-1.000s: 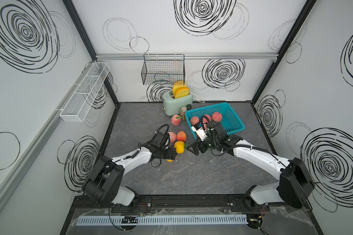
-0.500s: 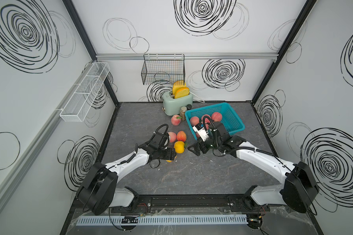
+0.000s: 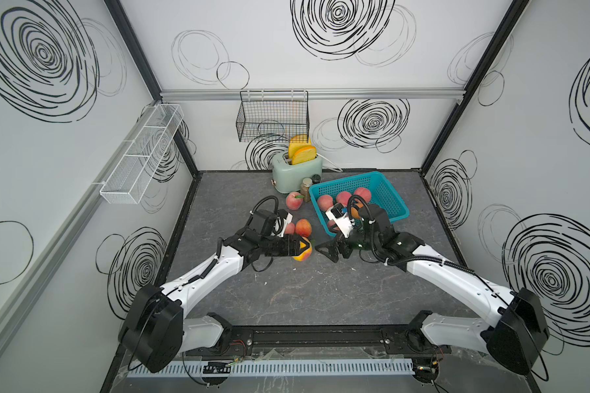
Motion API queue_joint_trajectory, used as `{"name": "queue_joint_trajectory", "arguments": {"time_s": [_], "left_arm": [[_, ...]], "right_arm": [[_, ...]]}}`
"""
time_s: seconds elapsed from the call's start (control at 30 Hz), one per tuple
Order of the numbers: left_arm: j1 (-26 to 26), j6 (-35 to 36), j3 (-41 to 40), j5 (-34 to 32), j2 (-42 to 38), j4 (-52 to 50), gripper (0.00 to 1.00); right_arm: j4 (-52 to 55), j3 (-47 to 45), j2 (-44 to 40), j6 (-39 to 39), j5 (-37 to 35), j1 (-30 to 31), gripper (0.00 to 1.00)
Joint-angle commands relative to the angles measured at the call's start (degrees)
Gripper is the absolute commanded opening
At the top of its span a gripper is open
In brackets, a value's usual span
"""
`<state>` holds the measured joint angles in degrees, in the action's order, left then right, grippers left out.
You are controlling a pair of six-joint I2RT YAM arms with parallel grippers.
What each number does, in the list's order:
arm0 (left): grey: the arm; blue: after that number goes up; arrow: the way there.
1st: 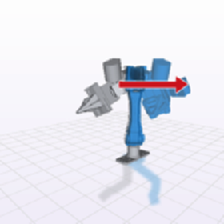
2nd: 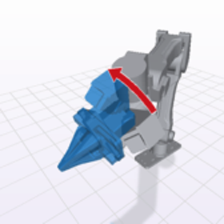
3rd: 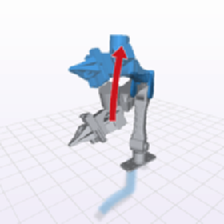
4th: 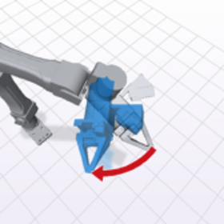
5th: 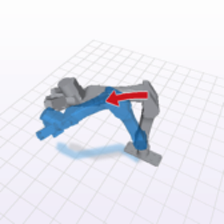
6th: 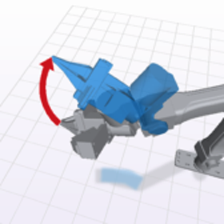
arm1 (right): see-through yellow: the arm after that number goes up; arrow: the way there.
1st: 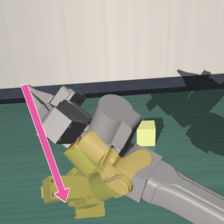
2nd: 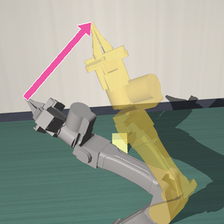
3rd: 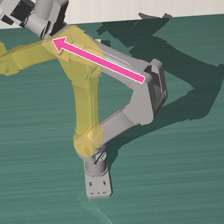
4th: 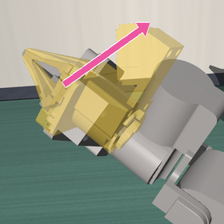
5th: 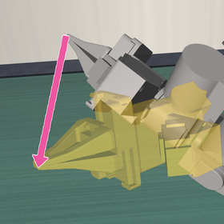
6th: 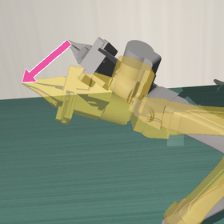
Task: Put the peaches into the basket
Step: Pick up the peach from the center of the board.
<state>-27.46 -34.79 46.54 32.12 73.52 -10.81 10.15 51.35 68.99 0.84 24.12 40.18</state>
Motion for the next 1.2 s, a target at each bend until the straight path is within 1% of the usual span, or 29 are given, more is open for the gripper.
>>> {"name": "queue_joint_trajectory", "arguments": {"time_s": [0.0, 0.07, 0.13, 0.27, 0.57, 1.17], "left_arm": [[1.8, -8.0, 0.0, 9.1, 1.0, 11.1, 0.79], [2.8, -10.9, -1.1, 11.3, 1.8, 15.3, 0.79], [3.0, -12.0, -1.5, 12.1, 2.3, 17.1, 0.79], [3.1, -12.6, -1.3, 12.7, 2.7, 17.9, 0.79], [3.0, -13.7, -1.4, 14.4, 2.6, 19.5, 0.79], [0.3, -15.4, -1.4, 15.3, 3.1, 22.3, 0.78]], "right_arm": [[-2.9, -1.4, -1.1, -2.5, 1.1, 0.4, 1.00], [-2.5, -0.9, -0.2, -3.0, 0.4, 0.5, 1.00], [-2.2, -0.5, 0.8, -3.4, -0.6, 0.5, 1.00], [-3.3, 0.0, 2.4, -3.6, -1.4, 0.6, 1.00], [-6.6, 1.3, 5.4, -2.3, 0.6, 0.7, 1.00], [-10.0, 2.3, 8.2, -1.1, 2.9, 1.5, 1.00]]}}
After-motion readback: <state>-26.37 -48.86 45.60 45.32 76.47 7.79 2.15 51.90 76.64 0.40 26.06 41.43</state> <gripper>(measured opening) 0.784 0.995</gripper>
